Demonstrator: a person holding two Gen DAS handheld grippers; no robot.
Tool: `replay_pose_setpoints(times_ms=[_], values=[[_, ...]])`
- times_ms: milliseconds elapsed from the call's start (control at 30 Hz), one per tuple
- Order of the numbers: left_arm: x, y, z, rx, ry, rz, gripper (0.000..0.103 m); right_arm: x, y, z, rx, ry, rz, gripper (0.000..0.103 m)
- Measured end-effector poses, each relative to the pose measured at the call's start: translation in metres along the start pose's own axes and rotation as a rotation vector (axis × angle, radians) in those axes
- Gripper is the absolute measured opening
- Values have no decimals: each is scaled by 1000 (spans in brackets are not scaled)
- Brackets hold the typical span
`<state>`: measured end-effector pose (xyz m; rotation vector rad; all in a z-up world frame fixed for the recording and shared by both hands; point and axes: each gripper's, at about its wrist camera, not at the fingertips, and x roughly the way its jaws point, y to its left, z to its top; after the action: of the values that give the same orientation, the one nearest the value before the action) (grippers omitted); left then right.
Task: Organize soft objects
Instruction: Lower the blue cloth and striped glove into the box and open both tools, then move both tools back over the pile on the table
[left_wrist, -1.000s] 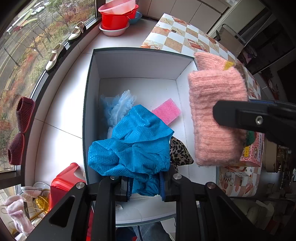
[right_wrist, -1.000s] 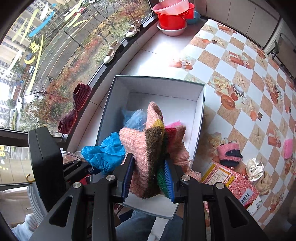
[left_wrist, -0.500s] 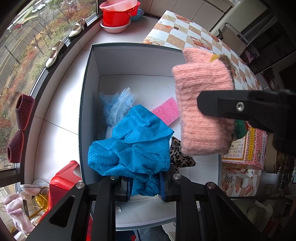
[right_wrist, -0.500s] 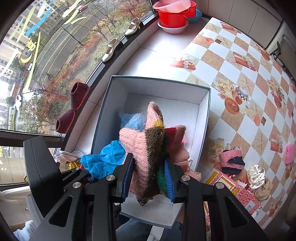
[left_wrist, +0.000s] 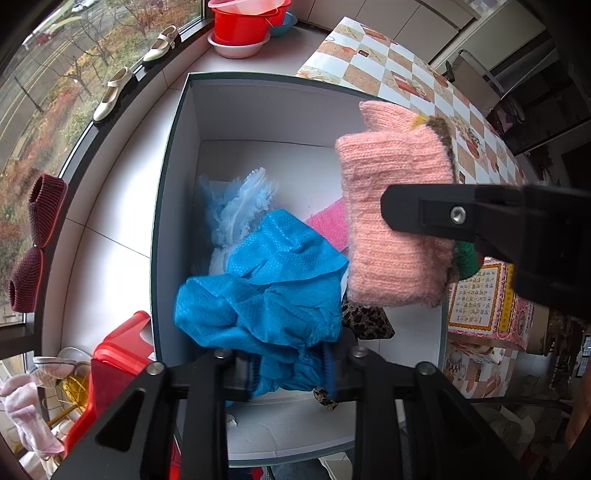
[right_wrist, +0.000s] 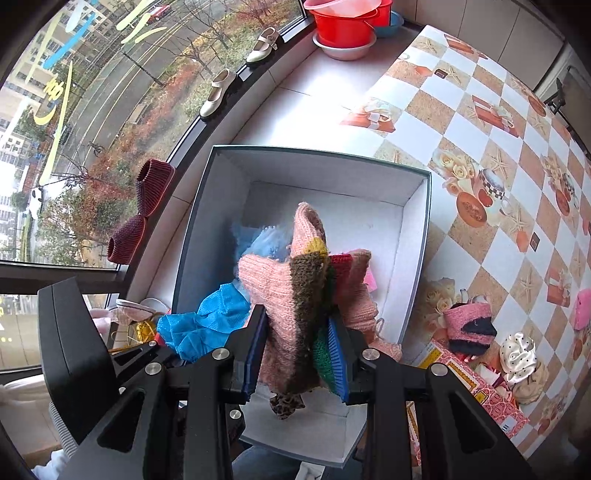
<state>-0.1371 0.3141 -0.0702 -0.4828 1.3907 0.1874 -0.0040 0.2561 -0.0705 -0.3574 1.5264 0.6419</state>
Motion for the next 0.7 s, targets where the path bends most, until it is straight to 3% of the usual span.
replay_pose_setpoints(times_ms=[100,133,167,200,333,367,400,500,567,700], values=[[-4,4,-1,-28,-13,11,63,1,0,0,-4,0,7,33],[-5,6,-2,-41,-17,10,75,0,0,-1,-6,-2,10,37],[-6,8,-2,-60,-17,5,82,-1,0,-1,-7,-5,10,46],[-6,12,-2,-80,-16,-6,82,-2,1,-1,-9,-8,12,55],[-2,20,0,-131,19,-32,89,-7,0,-2,-5,-24,22,70],[-1,21,-1,-137,25,-31,93,-9,0,-2,-4,-28,23,80],[-1,22,-2,-144,25,-27,93,-11,-1,-3,-1,-33,27,84],[-4,23,-3,-158,27,-9,93,-16,-1,-4,1,-46,30,85],[-5,23,-3,-169,29,-16,93,-21,-3,-4,16,-59,25,103],[-14,20,-2,-173,19,-39,93,-35,-11,-8,52,-79,59,103]])
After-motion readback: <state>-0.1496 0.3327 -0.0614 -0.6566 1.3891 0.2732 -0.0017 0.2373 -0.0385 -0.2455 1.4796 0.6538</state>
